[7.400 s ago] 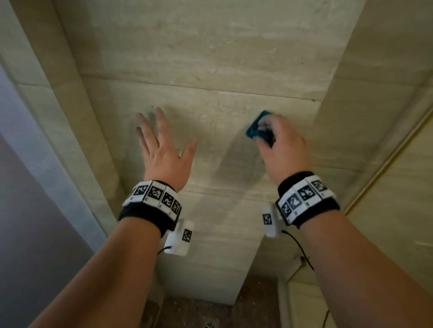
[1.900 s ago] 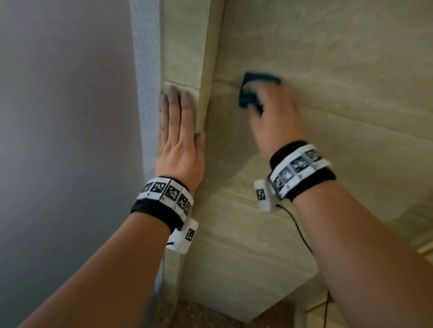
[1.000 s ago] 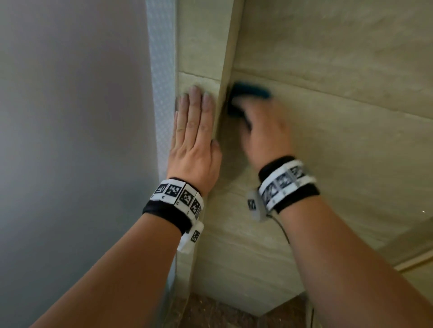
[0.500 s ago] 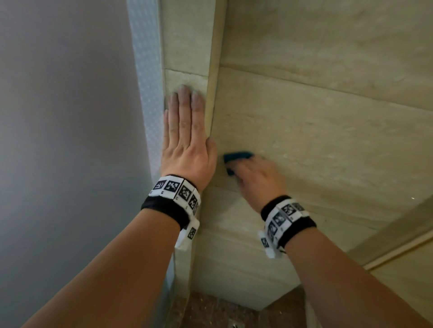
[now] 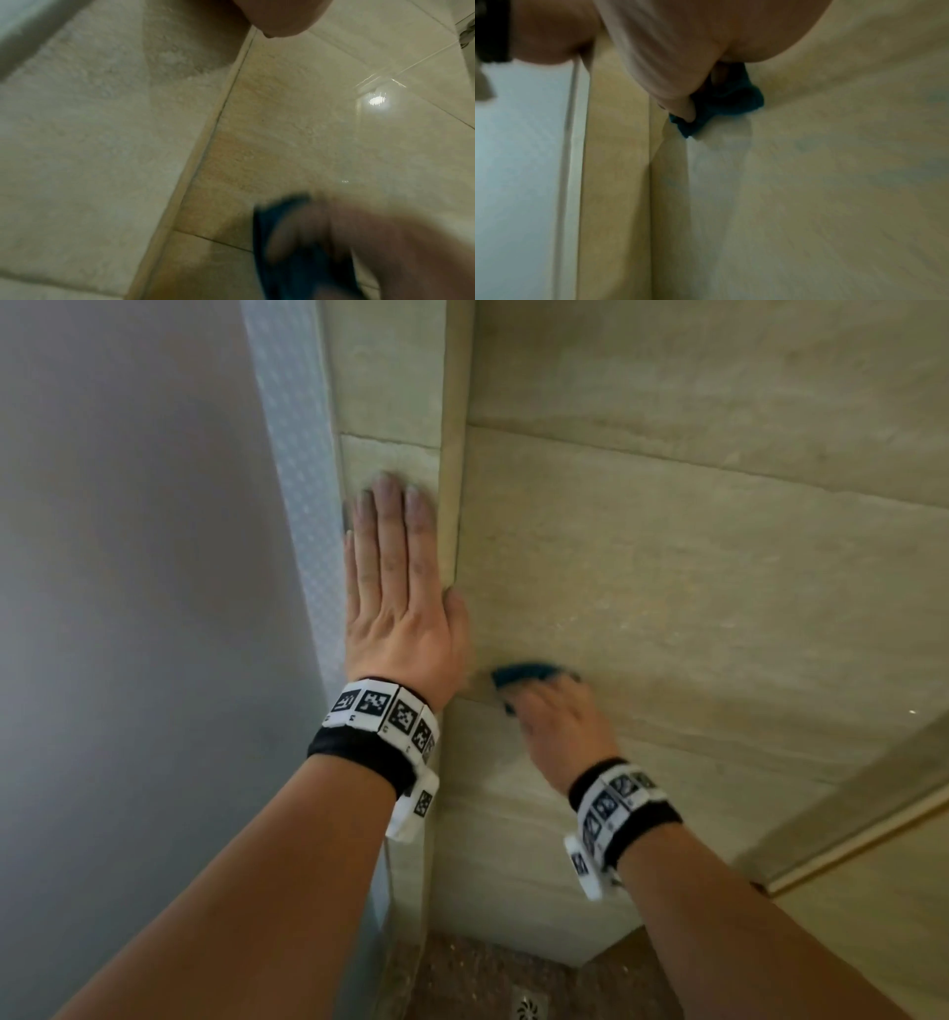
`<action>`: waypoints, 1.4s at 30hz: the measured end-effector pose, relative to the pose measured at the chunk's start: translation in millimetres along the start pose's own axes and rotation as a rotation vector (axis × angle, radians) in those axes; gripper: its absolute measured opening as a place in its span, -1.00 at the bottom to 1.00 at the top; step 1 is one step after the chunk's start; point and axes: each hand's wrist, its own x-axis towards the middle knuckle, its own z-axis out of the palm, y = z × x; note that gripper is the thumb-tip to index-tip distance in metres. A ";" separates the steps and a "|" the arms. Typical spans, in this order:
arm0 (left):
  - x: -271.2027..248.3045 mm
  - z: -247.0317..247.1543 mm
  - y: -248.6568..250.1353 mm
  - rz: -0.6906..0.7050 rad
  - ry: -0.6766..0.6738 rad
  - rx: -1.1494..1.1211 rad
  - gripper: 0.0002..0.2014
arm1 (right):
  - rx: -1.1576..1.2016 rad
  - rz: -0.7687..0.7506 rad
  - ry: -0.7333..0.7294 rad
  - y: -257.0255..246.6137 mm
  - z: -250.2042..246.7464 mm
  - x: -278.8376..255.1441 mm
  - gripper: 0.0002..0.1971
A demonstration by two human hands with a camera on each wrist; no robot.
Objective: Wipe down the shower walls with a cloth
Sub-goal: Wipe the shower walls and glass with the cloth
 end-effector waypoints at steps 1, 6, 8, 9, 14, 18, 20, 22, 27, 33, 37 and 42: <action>0.2 0.1 -0.3 0.002 -0.004 0.001 -0.11 | -0.020 0.015 -0.097 0.9 13.5 -19.0 -0.60; -0.2 -0.9 0.5 -0.003 -0.028 -0.009 -0.10 | -0.020 0.041 -0.103 10.6 -19.9 -17.9 -0.55; 0.0 -2.0 1.6 -0.015 -0.037 -0.013 -0.09 | 0.010 0.031 0.088 10.3 -59.0 16.5 -0.59; 0.3 -2.6 1.9 -0.016 -0.040 -0.014 -0.09 | 0.032 0.041 0.190 9.9 -82.4 35.4 -0.59; -0.6 -2.3 3.1 -0.026 -0.063 -0.041 -0.04 | 0.080 0.195 0.644 21.6 -177.7 108.8 -0.68; -1.3 -1.4 1.9 -0.007 -0.029 -0.037 -0.12 | 0.054 0.164 0.604 19.2 -151.3 93.3 -0.67; -1.6 0.1 2.2 0.001 -0.015 -0.032 -0.13 | 0.036 0.116 0.418 15.8 -104.9 62.5 -0.62; -1.7 1.8 1.8 0.003 0.006 -0.023 -0.11 | -0.025 0.062 0.163 12.3 -47.8 19.2 -0.59; -0.7 3.3 0.1 0.014 0.014 0.007 -0.08 | -0.044 0.106 -0.226 16.0 -2.8 -43.7 -0.49; -1.2 -3.1 6.4 -0.017 -0.049 -0.010 -0.05 | 0.006 0.093 0.308 34.1 -126.4 41.0 -0.59; -1.6 -2.1 8.8 -0.045 -0.052 -0.015 -0.03 | 0.077 0.250 0.672 61.1 -217.8 91.3 -0.64; -2.5 -2.0 16.2 -0.087 -0.052 -0.029 0.00 | 0.061 0.199 0.564 48.2 -161.6 58.8 -0.64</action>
